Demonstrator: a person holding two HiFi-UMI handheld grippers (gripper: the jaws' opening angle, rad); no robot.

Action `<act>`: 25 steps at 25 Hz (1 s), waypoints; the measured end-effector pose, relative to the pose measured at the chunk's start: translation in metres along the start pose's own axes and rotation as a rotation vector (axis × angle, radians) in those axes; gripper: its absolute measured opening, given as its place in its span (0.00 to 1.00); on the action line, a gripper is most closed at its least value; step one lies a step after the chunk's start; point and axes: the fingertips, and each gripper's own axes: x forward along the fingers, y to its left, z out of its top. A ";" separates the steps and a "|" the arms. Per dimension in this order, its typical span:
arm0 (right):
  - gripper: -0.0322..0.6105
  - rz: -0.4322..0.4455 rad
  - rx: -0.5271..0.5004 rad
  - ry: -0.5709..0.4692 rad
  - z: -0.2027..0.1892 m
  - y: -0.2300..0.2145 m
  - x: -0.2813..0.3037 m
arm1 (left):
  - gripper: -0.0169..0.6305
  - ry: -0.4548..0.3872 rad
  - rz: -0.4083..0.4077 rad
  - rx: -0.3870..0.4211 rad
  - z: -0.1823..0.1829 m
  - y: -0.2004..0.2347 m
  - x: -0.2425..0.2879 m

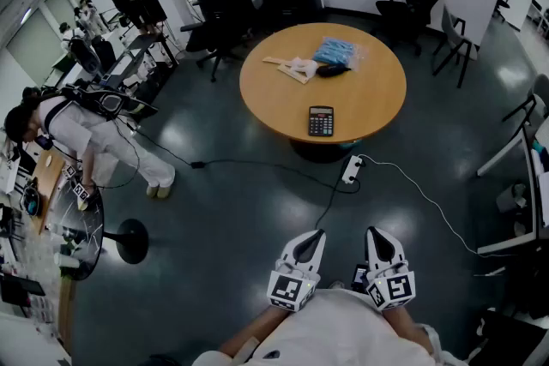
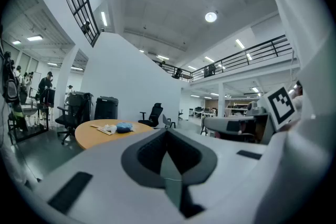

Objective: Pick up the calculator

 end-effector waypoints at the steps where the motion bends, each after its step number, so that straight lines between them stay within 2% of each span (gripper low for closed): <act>1: 0.07 -0.001 0.000 0.000 0.000 0.000 0.000 | 0.04 0.001 -0.001 -0.001 0.000 0.000 0.000; 7: 0.07 0.009 -0.005 0.005 -0.004 0.005 0.002 | 0.04 -0.003 0.007 -0.052 -0.001 0.006 -0.001; 12: 0.07 0.010 -0.002 0.005 -0.002 0.007 0.002 | 0.04 -0.002 0.004 -0.045 0.000 0.007 -0.003; 17: 0.08 0.002 0.064 -0.022 0.000 0.002 0.003 | 0.04 0.003 0.011 -0.065 -0.002 0.012 -0.001; 22: 0.07 -0.033 0.071 0.004 -0.008 0.005 0.019 | 0.04 -0.005 0.024 -0.073 0.001 0.038 -0.002; 25: 0.07 -0.056 0.082 0.015 -0.018 0.009 0.036 | 0.04 -0.008 0.065 -0.069 0.000 0.061 -0.006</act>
